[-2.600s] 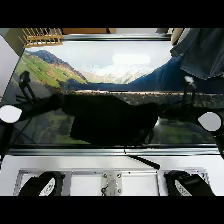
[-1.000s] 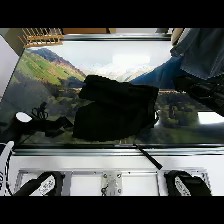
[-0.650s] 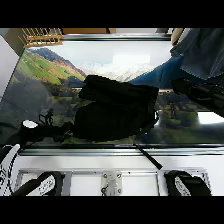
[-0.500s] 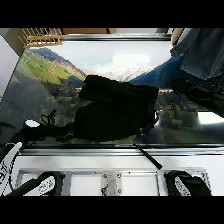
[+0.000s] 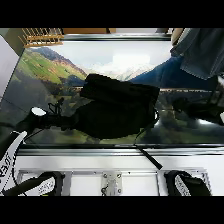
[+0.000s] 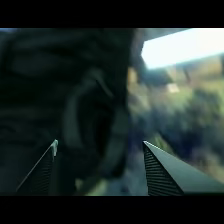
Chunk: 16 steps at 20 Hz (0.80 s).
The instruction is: Fold the clothes and pants, and hang the long-sleeved shirts on hangers.
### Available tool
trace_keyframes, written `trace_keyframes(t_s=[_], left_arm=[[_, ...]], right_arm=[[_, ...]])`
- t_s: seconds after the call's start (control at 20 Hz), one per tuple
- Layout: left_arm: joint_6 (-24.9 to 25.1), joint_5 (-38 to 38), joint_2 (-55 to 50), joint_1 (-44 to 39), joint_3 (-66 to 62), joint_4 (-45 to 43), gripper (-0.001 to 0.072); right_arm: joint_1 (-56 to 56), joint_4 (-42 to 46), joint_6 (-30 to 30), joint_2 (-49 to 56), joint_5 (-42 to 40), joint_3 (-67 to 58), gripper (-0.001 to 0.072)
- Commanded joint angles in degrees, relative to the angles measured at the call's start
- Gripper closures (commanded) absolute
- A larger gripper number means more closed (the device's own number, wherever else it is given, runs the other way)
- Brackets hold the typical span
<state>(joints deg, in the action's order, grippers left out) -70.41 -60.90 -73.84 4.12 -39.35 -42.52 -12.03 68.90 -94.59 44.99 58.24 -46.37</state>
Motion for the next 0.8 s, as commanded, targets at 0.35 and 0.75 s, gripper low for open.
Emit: trace_keyframes(t_s=[0.35,0.75], left_arm=[[-0.1,-0.4,3.8,-0.3,-1.5,0.2,0.0699],[-0.1,-0.5,3.8,-0.3,-1.5,0.2,0.0699]], right_arm=[[-0.2,-17.0,5.2,11.0,-13.0,23.9,0.0125],[9.8,-37.3,16.6,18.1,-29.4,23.8,0.0126]])
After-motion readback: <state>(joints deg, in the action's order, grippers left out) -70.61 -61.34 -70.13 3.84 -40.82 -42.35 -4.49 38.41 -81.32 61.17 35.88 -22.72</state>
